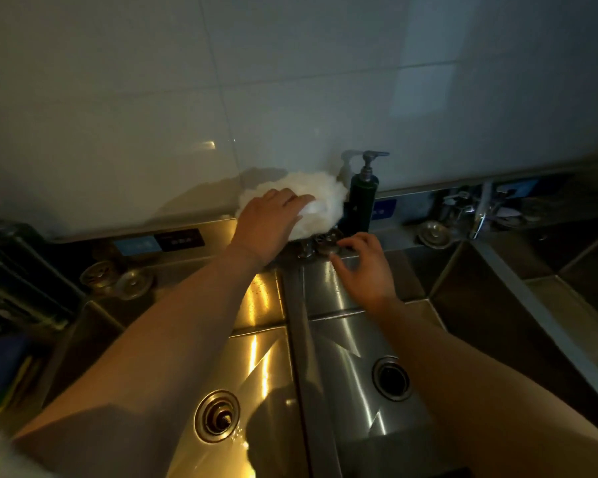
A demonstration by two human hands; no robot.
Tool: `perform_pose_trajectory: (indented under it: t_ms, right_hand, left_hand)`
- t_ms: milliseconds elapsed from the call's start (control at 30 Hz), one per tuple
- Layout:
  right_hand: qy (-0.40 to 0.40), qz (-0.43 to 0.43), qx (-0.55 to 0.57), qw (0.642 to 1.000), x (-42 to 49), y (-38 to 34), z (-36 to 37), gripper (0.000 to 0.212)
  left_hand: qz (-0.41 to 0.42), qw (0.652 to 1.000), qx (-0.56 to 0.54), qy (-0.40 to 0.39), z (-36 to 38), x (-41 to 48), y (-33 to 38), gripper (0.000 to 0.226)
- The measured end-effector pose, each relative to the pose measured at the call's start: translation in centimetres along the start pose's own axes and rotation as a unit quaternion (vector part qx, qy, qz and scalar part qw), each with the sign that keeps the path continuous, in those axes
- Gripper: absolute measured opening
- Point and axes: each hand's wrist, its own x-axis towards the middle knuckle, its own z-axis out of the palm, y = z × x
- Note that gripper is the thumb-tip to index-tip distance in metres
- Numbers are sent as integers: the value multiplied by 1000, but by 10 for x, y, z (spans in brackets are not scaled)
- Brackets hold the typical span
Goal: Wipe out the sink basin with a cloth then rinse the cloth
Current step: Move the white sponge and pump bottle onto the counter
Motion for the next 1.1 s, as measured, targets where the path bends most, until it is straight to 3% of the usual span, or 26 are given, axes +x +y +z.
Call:
perform_pose_trajectory:
  t_ms: [300, 567, 733, 1100]
  right_hand:
    - [11, 24, -24, 999, 15, 35, -35, 35]
    - [10, 25, -2, 1000, 49, 47, -30, 50]
    - [28, 40, -3, 999, 74, 58, -20, 75]
    - [27, 115, 72, 990, 133, 67, 2, 84]
  left_hand:
    - [-28, 997, -21, -67, 43, 19, 38, 49]
    - [-111, 984, -134, -19, 63, 32, 47, 43]
    - [-152, 979, -133, -19, 73, 39, 47, 42]
    - [-186, 971, -149, -25, 95, 39, 43, 44]
